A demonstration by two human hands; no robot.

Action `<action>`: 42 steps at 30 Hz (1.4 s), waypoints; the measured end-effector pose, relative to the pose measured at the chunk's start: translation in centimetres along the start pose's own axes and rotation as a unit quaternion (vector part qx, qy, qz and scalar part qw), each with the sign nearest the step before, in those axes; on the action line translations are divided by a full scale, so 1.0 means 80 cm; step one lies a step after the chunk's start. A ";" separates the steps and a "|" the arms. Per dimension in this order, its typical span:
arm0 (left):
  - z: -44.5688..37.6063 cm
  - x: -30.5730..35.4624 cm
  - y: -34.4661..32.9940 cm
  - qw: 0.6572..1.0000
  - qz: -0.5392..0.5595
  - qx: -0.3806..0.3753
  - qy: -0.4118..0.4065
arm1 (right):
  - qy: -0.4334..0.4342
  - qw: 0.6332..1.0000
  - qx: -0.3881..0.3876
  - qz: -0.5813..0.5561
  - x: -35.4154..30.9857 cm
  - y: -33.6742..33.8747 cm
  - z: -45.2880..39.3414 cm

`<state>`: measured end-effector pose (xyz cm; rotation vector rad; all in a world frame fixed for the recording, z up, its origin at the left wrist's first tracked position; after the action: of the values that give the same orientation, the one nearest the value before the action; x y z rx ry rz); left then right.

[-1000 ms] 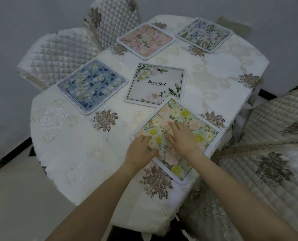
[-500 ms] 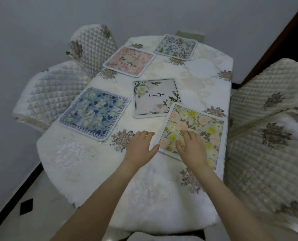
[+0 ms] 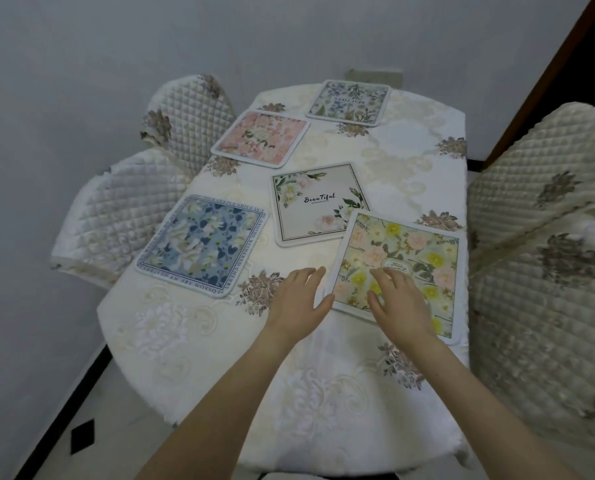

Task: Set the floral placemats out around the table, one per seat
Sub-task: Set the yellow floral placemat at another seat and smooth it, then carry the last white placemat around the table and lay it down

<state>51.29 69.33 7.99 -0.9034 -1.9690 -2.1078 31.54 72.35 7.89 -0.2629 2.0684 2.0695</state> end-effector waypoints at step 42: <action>-0.302 -0.182 -0.007 0.994 0.055 -0.019 0.096 | -0.063 0.998 -0.014 0.011 0.005 -0.063 -0.326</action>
<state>54.67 42.23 0.89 -0.7632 -1.7518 -2.0902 32.02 46.27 2.88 -0.1118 1.9782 2.0725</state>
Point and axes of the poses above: each hand's wrist, its own z-axis away from the middle knuckle, its own y-axis out of the back of the hand, x = y × z, the point moved 3 cm from there along -z, towards the middle knuckle, and after that the axes turned 6 degrees about z, right-handed, at the moved point
